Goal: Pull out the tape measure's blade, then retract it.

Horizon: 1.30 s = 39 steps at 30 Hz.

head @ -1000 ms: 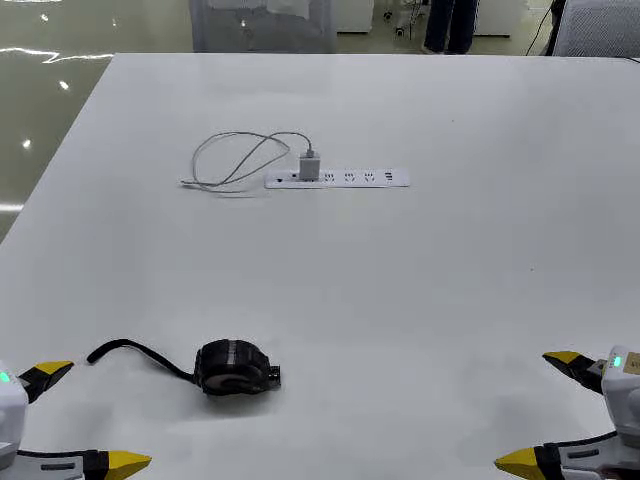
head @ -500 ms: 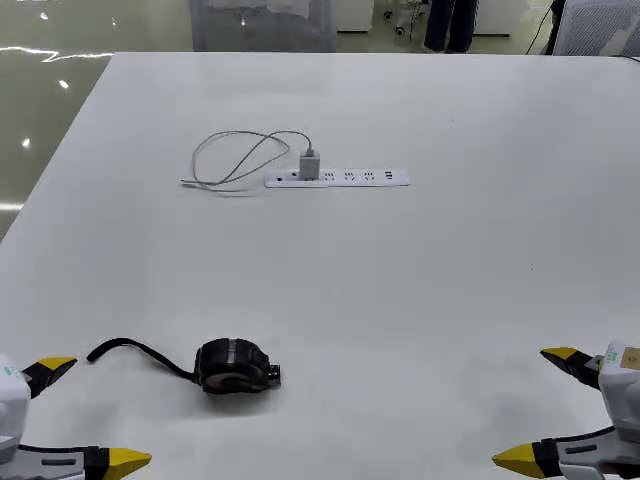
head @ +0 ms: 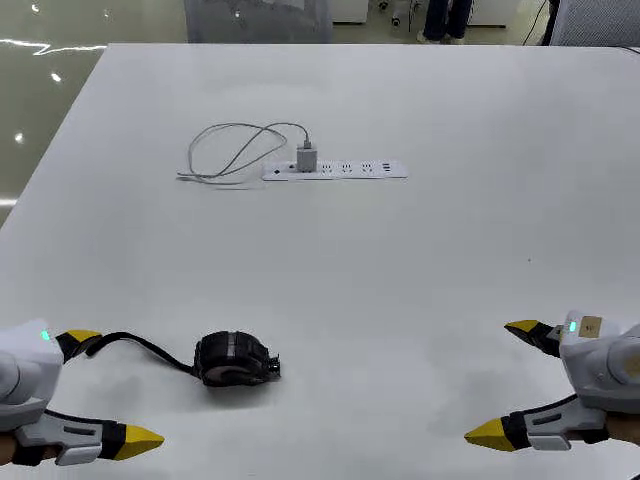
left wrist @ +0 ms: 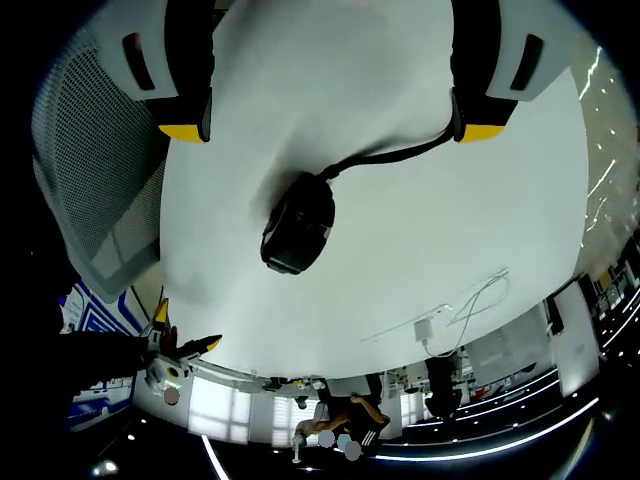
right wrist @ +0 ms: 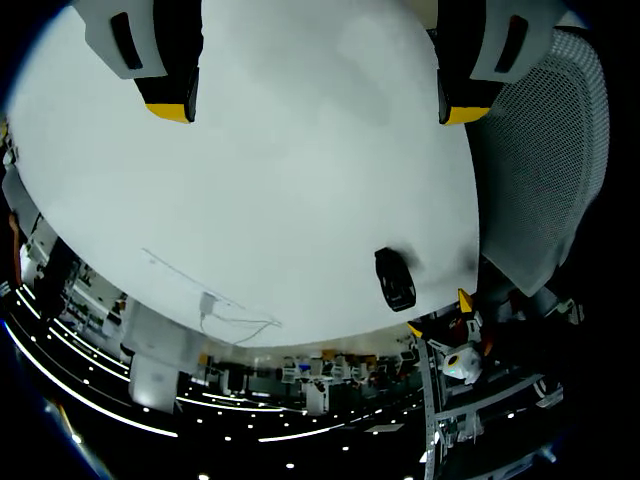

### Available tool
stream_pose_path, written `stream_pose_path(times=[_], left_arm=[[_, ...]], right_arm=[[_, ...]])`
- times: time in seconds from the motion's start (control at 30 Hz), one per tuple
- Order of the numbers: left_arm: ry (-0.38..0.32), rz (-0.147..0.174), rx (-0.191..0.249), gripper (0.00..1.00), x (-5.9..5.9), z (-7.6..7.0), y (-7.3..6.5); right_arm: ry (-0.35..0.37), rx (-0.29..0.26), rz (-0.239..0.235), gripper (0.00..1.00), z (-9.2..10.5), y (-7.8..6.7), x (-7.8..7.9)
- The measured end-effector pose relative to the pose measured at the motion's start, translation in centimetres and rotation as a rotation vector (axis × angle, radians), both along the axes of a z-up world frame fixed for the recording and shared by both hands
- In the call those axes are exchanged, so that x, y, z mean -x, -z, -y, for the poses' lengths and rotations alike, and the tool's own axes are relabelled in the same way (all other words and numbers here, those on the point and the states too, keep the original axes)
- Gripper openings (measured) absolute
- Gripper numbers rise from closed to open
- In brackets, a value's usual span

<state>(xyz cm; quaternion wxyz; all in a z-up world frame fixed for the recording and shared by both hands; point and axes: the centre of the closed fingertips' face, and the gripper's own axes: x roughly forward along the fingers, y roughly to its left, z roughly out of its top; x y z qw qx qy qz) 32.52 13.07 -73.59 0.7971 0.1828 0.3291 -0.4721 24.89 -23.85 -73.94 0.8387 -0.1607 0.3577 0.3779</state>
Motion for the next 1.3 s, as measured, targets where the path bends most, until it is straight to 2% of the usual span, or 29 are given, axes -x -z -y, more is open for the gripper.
stream_pose_path(times=[0.2,0.47,0.6,0.77,1.0,1.1,1.3], left_arm=[[0.044,0.007,0.002,0.99,-0.8,1.3,-0.6],[0.14,0.015,-0.035,0.99,-1.1,3.2,-0.5],[0.19,0.026,-0.067,0.99,-1.2,4.1,-0.3],[0.236,0.021,-0.108,0.99,-1.3,5.0,0.5],[0.288,0.028,-0.127,0.99,-1.4,6.3,0.5],[0.333,0.047,-0.157,0.99,-1.4,6.9,0.4],[0.372,0.047,-0.189,0.99,-1.8,7.8,0.7]], right_arm=[[-0.033,0.0,0.001,0.99,-1.2,-0.1,-0.8],[-0.077,0.004,0.008,0.99,-2.6,-0.2,-1.8],[-0.1,-0.005,0.012,0.99,-3.9,-0.1,-2.5],[-0.126,-0.031,0.027,0.99,-5.8,-0.7,-3.1],[-0.163,-0.039,0.033,0.99,-7.3,-0.9,-3.8],[-0.182,-0.039,0.032,0.99,-8.1,-0.8,-4.1],[-0.216,-0.043,0.029,0.99,-9.6,-0.6,-4.3]])
